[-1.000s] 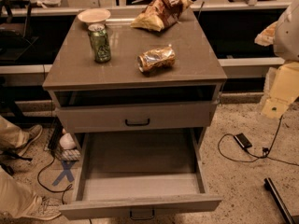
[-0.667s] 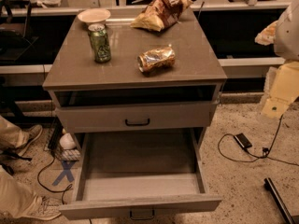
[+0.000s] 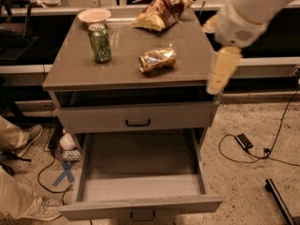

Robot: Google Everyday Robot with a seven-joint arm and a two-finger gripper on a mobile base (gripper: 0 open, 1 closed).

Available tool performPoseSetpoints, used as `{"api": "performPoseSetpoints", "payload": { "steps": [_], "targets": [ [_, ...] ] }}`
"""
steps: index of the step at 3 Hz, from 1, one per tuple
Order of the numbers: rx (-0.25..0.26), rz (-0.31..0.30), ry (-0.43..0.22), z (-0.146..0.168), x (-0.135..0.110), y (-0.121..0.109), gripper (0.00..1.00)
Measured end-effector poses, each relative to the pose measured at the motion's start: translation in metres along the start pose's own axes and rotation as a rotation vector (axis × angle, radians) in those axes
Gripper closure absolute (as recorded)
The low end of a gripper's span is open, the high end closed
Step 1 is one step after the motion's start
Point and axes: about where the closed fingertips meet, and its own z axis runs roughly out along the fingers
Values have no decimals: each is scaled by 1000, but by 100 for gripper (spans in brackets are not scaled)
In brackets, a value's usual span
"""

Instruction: Place orange can into middle drawer

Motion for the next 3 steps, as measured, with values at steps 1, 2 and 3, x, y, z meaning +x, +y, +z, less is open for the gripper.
{"api": "performPoseSetpoints", "payload": {
  "steps": [1,2,3],
  "targets": [
    [-17,-125,-10,74,-48,-55,0],
    [-40,-171,-19,116,-72,-82,0],
    [-71,-204,-18,145,-91,-96,0]
  ]
}}
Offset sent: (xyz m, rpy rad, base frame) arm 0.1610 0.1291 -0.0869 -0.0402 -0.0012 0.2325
